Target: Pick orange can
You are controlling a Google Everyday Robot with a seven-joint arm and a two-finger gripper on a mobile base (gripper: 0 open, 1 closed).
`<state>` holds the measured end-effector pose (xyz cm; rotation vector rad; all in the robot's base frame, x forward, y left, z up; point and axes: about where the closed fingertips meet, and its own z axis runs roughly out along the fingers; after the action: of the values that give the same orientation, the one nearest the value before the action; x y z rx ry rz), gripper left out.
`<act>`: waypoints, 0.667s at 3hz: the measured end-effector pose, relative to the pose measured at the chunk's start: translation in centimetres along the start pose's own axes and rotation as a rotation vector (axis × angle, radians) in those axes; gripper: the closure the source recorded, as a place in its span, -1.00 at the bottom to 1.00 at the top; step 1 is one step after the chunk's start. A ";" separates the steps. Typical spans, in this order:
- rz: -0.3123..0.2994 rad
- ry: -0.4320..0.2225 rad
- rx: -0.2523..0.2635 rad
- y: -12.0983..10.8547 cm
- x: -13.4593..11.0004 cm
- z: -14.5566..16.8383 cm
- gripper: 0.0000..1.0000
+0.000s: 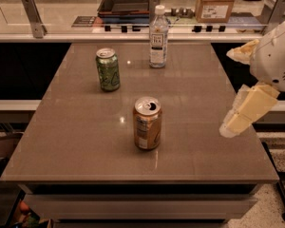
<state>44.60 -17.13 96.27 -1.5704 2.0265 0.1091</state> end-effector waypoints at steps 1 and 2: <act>0.016 -0.173 -0.041 0.7 -2.0 2.9 -1.00; 0.022 -0.345 -0.103 1.6 -4.8 5.2 -1.00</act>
Offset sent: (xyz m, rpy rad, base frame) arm 0.0193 0.1084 -0.0307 0.5748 0.0065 0.2186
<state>45.88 -10.46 93.82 -1.4733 1.7898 0.4666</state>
